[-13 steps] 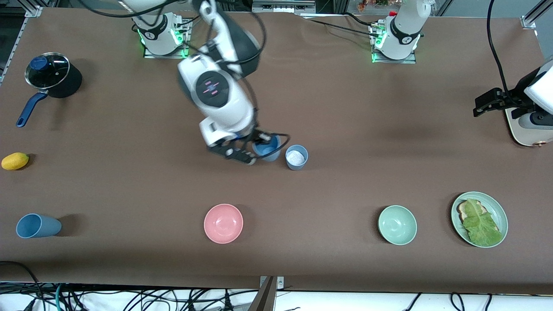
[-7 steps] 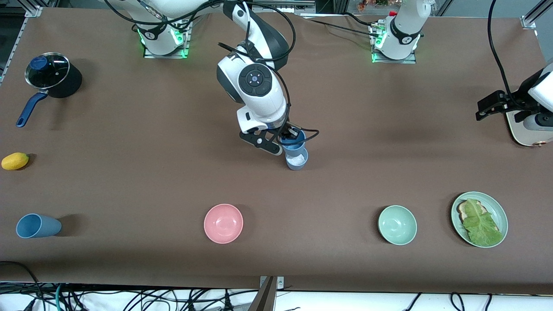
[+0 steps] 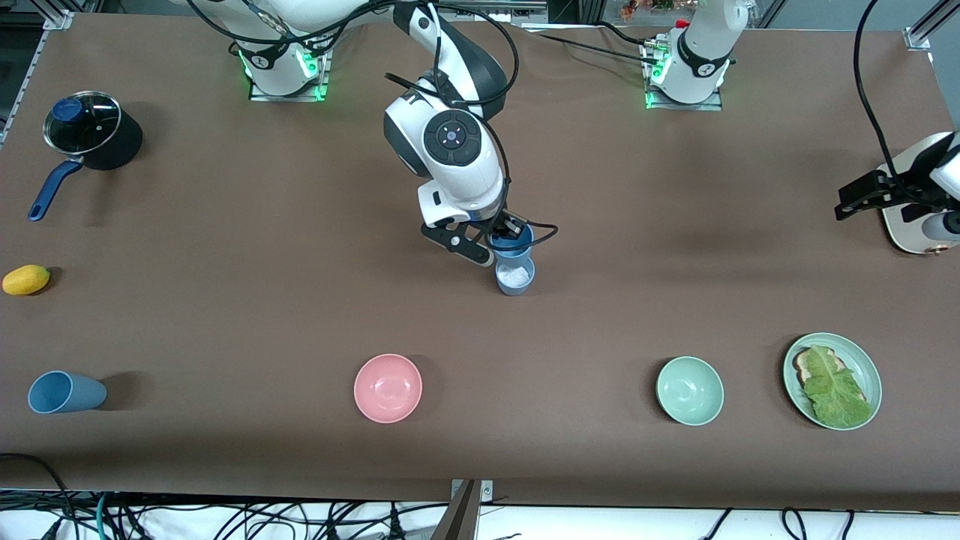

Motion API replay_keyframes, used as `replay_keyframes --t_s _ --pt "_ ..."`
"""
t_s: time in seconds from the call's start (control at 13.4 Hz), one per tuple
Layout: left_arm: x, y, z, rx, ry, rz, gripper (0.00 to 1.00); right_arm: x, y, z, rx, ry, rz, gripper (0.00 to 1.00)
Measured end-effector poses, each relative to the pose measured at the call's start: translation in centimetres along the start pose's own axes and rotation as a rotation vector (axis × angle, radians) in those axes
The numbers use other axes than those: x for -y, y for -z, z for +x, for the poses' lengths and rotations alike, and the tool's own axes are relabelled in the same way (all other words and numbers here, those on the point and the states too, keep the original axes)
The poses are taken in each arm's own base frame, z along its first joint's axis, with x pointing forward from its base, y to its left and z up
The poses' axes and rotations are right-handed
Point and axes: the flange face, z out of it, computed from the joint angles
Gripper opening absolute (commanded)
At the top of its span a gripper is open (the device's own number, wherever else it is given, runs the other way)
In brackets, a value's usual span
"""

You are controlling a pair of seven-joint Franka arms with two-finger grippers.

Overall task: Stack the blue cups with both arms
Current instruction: 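Lower the held cup into the placed cup and open the right gripper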

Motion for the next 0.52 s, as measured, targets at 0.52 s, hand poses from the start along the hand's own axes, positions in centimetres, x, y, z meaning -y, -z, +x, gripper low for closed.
replay_keyframes --t_s 0.52 --pt "0.5 -0.7 0.6 0.003 0.009 -0.025 1.0 0.1 -1.1 0.8 -0.015 -0.008 0.013 0.0"
